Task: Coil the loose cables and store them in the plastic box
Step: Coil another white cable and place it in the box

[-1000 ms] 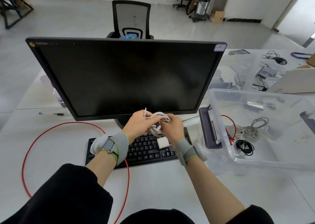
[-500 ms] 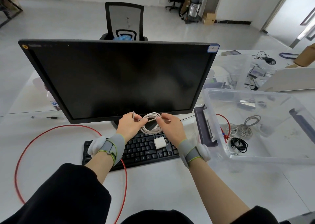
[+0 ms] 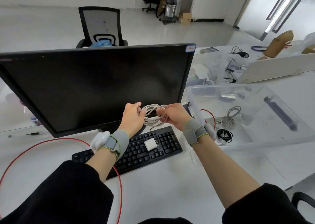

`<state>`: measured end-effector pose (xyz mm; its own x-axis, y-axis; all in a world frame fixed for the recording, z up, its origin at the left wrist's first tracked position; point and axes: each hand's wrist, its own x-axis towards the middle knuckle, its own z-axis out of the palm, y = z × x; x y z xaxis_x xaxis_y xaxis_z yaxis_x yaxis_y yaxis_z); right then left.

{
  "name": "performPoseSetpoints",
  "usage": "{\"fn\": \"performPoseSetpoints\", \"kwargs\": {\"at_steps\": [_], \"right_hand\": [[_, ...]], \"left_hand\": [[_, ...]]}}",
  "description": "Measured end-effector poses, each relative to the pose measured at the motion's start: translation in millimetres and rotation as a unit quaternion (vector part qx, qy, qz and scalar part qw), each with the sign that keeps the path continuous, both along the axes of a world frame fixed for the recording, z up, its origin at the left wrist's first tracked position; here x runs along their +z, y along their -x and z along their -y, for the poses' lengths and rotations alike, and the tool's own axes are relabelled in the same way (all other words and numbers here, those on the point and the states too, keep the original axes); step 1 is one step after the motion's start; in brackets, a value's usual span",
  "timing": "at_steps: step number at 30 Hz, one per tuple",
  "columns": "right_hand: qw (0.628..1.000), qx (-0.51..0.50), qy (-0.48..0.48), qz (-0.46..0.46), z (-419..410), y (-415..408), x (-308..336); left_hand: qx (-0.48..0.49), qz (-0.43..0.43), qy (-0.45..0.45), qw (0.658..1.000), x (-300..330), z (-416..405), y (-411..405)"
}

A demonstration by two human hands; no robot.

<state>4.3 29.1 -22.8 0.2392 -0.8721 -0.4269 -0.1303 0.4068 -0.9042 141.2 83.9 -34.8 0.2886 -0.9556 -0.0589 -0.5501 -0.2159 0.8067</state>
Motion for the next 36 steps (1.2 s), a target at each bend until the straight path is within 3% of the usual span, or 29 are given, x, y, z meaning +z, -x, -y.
{"fn": "performPoseSetpoints", "kwargs": {"at_steps": [8,12,19,25,30,36], "right_hand": [[0.997,0.01,0.063,0.036,47.8,48.6,30.4],[0.995,0.06,0.067,0.041,80.4,85.0,43.2],[0.978,0.188,0.054,-0.077,140.5,182.0,31.3],[0.937,0.299,0.006,-0.181,173.1,261.5,-21.0],[0.893,0.355,-0.07,-0.269,189.9,311.9,-82.7],[0.796,0.434,-0.183,-0.379,192.6,344.8,-135.1]], "left_hand": [[-0.01,-0.06,0.117,0.991,30.4,28.0,36.4],[-0.021,-0.028,0.158,0.987,43.6,51.0,69.9],[-0.047,0.044,0.117,0.991,36.8,95.0,161.2],[-0.145,0.098,-0.05,0.983,-8.7,127.0,248.0],[-0.269,0.12,-0.179,0.939,-50.1,152.8,305.1],[-0.378,0.145,-0.284,0.869,-111.5,159.1,344.8]]}}
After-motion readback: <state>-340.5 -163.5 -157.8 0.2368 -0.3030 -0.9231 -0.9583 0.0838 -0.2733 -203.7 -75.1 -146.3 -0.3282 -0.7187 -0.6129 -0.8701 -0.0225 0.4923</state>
